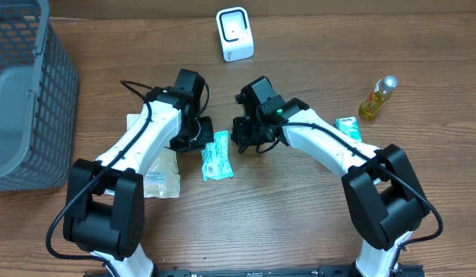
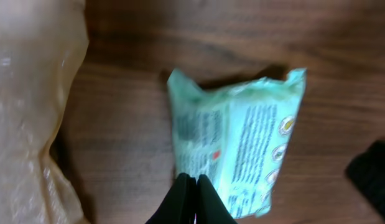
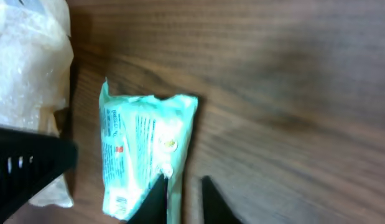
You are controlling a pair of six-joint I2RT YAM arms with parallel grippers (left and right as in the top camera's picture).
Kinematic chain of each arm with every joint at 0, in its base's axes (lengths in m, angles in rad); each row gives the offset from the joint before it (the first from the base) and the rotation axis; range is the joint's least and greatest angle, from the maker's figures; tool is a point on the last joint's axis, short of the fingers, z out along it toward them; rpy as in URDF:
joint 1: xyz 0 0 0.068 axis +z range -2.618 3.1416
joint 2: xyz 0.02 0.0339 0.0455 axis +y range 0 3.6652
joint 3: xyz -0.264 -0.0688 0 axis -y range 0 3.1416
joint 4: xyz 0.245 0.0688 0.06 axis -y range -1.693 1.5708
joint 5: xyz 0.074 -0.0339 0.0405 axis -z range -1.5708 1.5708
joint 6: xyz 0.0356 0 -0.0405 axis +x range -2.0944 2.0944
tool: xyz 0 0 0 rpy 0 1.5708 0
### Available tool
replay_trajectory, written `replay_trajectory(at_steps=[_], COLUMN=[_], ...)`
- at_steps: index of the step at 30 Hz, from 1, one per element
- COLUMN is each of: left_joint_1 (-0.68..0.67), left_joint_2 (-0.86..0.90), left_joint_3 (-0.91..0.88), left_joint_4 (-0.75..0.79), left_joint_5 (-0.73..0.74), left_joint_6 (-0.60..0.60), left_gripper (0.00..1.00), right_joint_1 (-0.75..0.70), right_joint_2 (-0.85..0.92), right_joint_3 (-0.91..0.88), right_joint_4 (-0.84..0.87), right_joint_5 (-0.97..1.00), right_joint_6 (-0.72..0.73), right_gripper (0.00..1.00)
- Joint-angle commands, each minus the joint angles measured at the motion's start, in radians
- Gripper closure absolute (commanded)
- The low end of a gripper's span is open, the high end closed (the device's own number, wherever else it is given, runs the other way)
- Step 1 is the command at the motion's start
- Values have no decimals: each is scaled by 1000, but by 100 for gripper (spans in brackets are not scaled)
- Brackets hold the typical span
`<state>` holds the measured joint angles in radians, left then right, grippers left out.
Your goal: Scan the item barcode
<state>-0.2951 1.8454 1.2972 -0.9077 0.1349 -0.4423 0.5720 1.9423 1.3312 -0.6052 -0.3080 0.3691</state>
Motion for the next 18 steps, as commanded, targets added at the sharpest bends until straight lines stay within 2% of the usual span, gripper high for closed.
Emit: replay_trajectory(at_steps=[1,7,15,18], left_joint_1=[-7,-8,-8,-8], left_joint_2=[14,35,59,60], left_joint_3=[-5,-5,-5,-5], left_joint_4=[43,100,114,138], left_joint_5=[1,62,76,68], left_joint_6=[-1,0,1,1], left_gripper=[94,92,94,96], right_joint_1=[1,14,60,71], right_joint_2=[5,5,5,5], right_joint_3=[-3,-3,-12,-42], right_joint_4=[-33,-88,-86,-63], right_joint_5=[-77,-155,-153,-126], right_joint_6=[3,3,32,88], right_gripper=[94,96,96,96])
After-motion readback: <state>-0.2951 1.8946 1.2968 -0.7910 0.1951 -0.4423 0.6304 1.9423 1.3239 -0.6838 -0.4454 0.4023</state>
